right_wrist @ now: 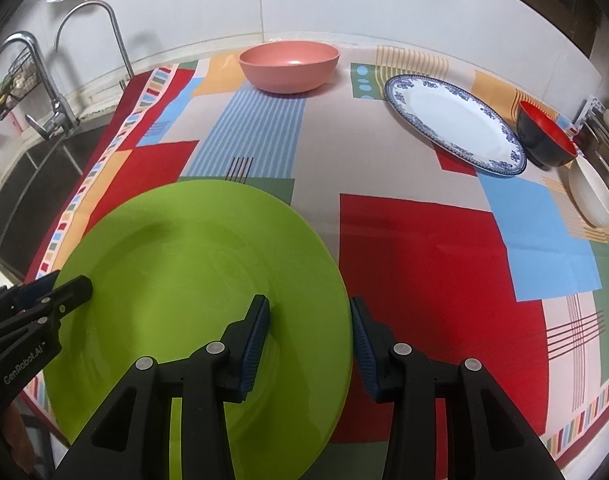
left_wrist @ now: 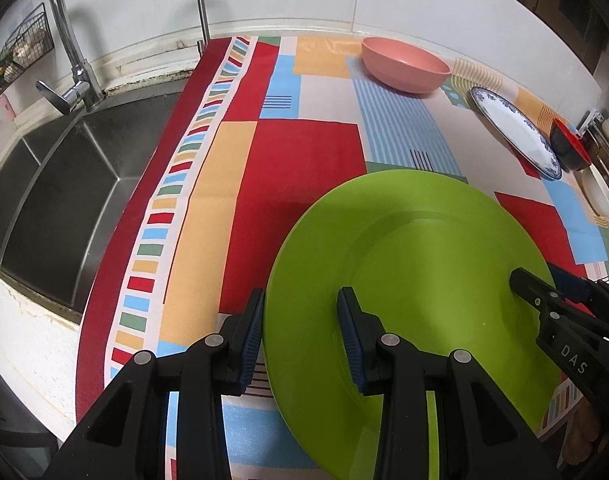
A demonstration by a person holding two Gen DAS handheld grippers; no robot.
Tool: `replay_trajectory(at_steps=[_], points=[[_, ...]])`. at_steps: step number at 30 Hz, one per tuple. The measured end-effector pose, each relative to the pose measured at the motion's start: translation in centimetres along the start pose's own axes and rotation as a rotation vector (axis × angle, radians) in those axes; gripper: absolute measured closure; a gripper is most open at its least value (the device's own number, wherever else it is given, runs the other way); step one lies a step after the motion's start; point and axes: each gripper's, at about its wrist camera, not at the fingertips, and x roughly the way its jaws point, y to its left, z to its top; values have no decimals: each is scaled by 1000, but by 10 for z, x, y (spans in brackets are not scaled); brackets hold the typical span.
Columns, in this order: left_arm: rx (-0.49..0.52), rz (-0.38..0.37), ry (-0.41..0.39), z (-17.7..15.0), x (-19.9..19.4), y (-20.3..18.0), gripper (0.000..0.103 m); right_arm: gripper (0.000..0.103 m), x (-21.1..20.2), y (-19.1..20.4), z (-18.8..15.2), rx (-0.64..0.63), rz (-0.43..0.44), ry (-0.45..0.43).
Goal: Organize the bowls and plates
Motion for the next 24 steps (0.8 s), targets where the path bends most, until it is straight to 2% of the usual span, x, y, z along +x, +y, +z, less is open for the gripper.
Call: replay_trajectory(at_steps=[3,6,7,9,17,24], points=[[0,3,8,0,2,0,65,61,3,1,-1,-1,4,9],[2,-1,-8,0,-1,0,53,60,3,1,1,1,13,7],[6,5,-17,1,-3,-1,48,54,2,1,1,1,13,2],[17,18,-47,2,-10,-2,47,45,-1,0,3,5,15,-11],[45,-10,-100,15,-29,-19,32,45,-15,-10,9,30,34,-42],[76,-65,-131,31,-39,-44,29,45,-30,-33,15,69,12,-83]])
